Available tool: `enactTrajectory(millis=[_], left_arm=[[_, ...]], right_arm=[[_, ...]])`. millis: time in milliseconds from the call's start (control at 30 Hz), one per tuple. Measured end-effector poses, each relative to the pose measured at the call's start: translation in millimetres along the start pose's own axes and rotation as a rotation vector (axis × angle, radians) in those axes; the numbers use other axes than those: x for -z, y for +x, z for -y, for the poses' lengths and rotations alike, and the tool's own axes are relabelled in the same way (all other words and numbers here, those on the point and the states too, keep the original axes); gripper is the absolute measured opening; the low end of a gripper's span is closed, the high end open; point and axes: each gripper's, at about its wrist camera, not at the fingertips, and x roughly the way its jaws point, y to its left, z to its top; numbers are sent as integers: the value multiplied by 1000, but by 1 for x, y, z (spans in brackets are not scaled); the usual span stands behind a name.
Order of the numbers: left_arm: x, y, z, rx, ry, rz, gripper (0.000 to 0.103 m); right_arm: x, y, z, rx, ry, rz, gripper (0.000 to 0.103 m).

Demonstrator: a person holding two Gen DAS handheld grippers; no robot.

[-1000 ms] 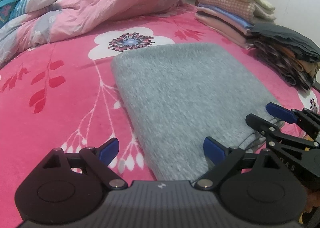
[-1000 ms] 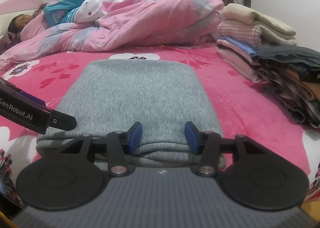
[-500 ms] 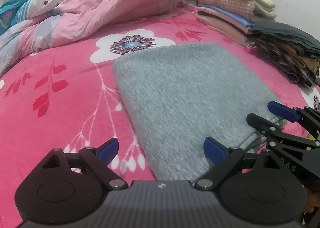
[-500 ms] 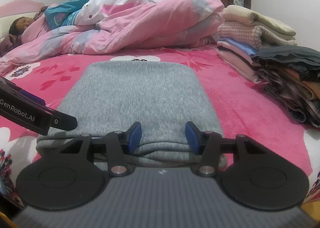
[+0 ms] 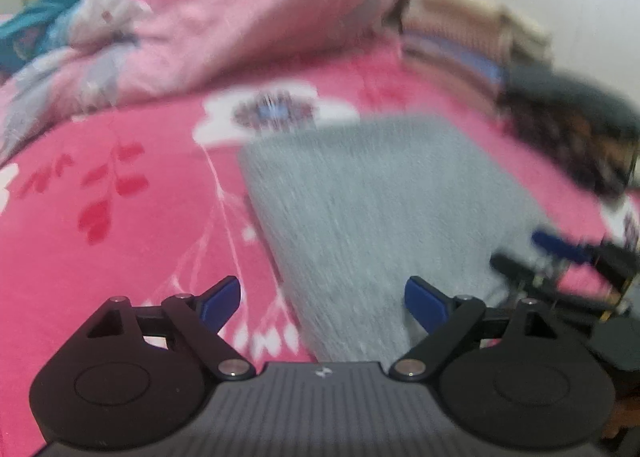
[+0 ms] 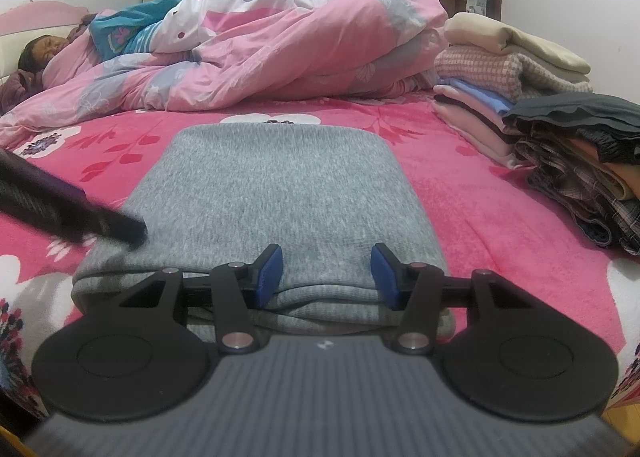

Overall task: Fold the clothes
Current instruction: 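Slide the right tool fingers under the grey bundle's folded edge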

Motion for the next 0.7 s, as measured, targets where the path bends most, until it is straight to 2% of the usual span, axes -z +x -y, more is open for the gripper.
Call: enactTrajectory(millis=[100, 167, 200, 267, 333, 467, 500, 600, 700], left_arm=[[0, -14, 0, 14, 31, 138, 88], [-1, -11, 6, 58, 67, 168, 70], [0, -6, 11, 87, 90, 164, 66], [2, 7, 22, 132, 137, 136, 48], [8, 31, 34, 132, 173, 38, 35], [8, 37, 25, 171, 108, 14, 34], [5, 37, 19, 191, 84, 6, 35], [1, 30, 3, 230, 20, 5, 35], [2, 20, -15, 257, -13, 28, 34]], right_arm=[[1, 0, 0, 1, 7, 7, 49], [2, -1, 0, 2, 12, 12, 49], [2, -1, 1, 1, 16, 14, 49], [3, -2, 2, 0, 27, 19, 49], [5, -7, 15, -29, 107, 36, 49], [18, -38, 85, -127, 548, 111, 48], [22, -47, 98, -136, 622, 131, 48], [30, -70, 105, -127, 621, 144, 45], [34, -72, 83, -203, 565, 90, 39]])
